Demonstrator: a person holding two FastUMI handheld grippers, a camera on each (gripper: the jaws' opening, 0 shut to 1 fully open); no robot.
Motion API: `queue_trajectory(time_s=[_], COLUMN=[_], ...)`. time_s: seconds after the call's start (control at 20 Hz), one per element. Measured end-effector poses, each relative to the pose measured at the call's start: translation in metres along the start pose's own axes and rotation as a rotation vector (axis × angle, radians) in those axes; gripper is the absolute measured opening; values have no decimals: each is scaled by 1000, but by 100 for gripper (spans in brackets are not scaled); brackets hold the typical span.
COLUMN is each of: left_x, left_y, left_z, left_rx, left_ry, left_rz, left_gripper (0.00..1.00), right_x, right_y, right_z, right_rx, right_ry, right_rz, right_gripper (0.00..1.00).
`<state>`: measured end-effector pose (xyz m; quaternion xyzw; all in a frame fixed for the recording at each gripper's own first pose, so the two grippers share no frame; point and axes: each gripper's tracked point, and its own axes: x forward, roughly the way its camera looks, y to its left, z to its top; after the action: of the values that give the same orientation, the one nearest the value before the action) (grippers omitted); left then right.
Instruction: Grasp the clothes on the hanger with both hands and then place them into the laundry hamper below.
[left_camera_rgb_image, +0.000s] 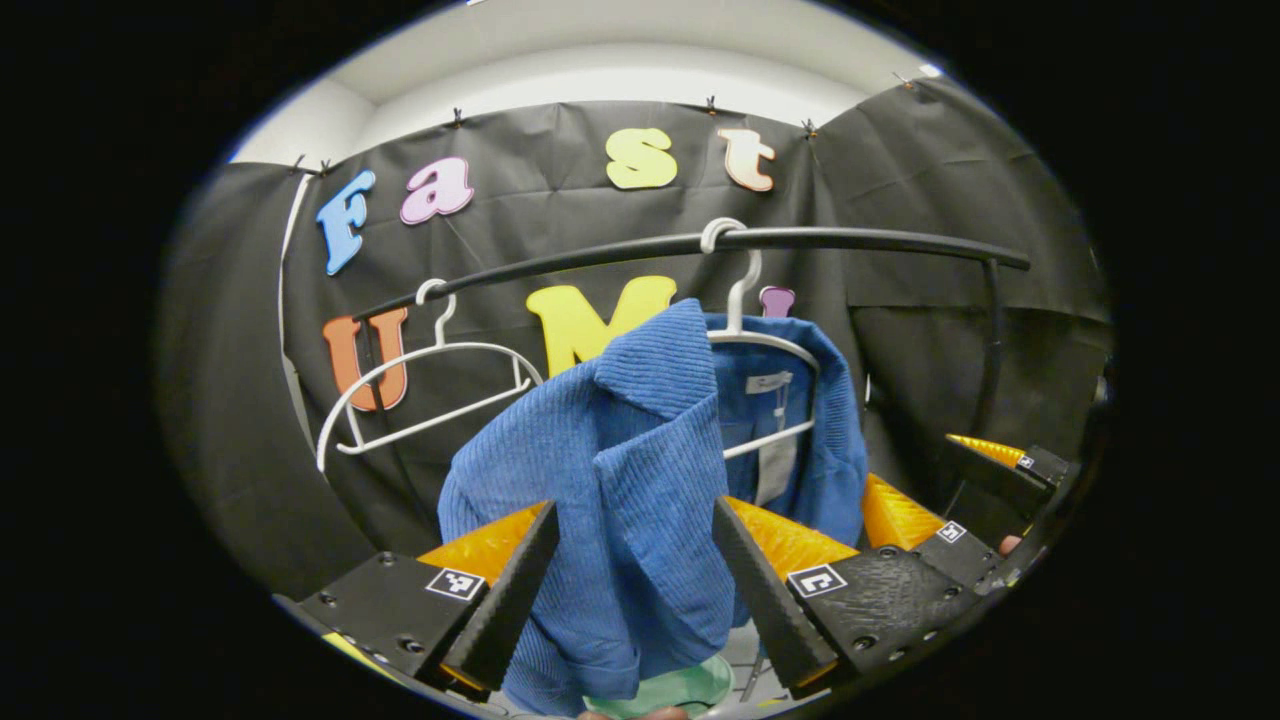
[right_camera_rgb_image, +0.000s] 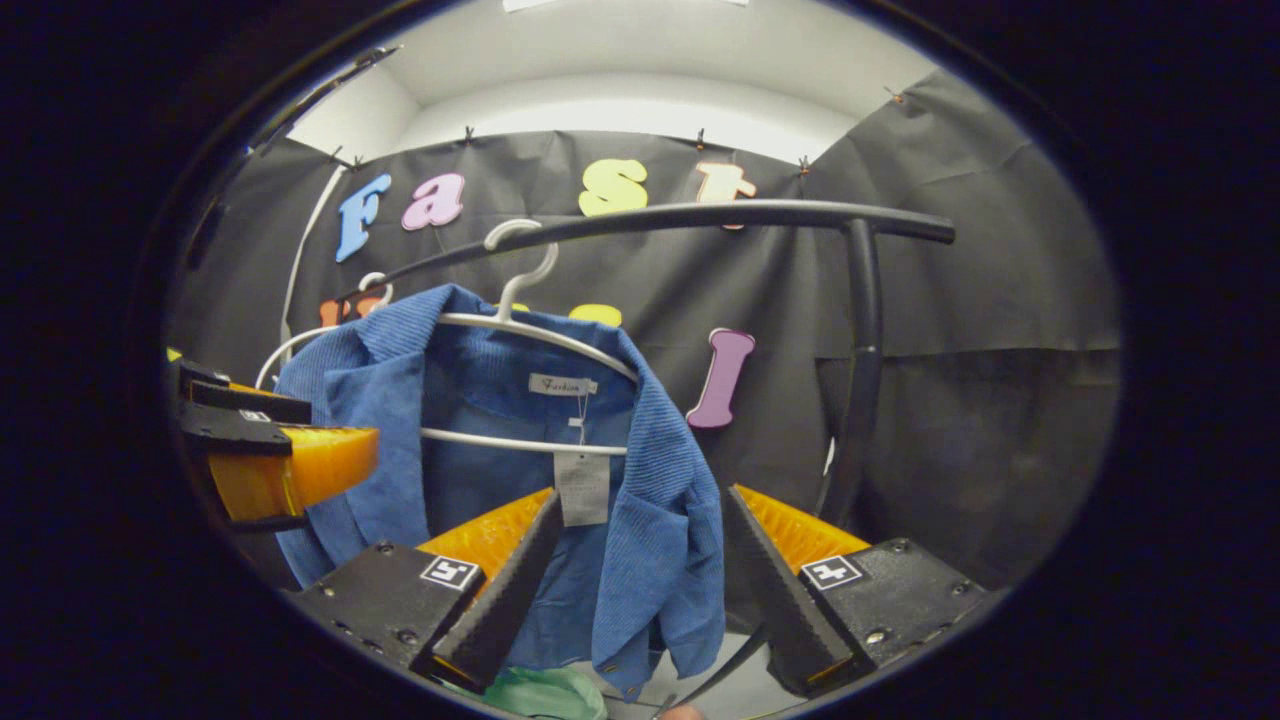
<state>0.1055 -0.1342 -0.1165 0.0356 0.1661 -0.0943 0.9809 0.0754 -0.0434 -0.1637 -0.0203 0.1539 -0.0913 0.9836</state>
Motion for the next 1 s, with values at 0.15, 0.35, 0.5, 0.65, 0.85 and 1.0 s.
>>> queue_trajectory(time_s=[0.15, 0.35, 0.5, 0.65, 0.85, 1.0], left_x=[13, 43, 54, 63, 80, 94], left_y=[-4, 5, -9, -5, 0, 15], left_z=[3, -5, -13, -6, -1, 1], left_rx=[-2, -42, -60, -54, -78, -83], left_ry=[-13, -11, 16, 10, 12, -7], left_rz=[20, 126, 143, 177, 188, 240], left_gripper=[97, 94, 98, 98, 99, 99], right_x=[20, 47, 65, 82, 90, 122], right_y=[2, -9, -4, 3, 6, 9], right_z=[-11, -21, -26, -27, -21, -22], right_rx=[-19, -7, 12, 35, 37, 40], right_ry=[28, 55, 59, 54, 28, 38], right_rz=[-12, -71, -39, 12, 61, 24], right_gripper=[100, 100, 100, 100, 100, 100])
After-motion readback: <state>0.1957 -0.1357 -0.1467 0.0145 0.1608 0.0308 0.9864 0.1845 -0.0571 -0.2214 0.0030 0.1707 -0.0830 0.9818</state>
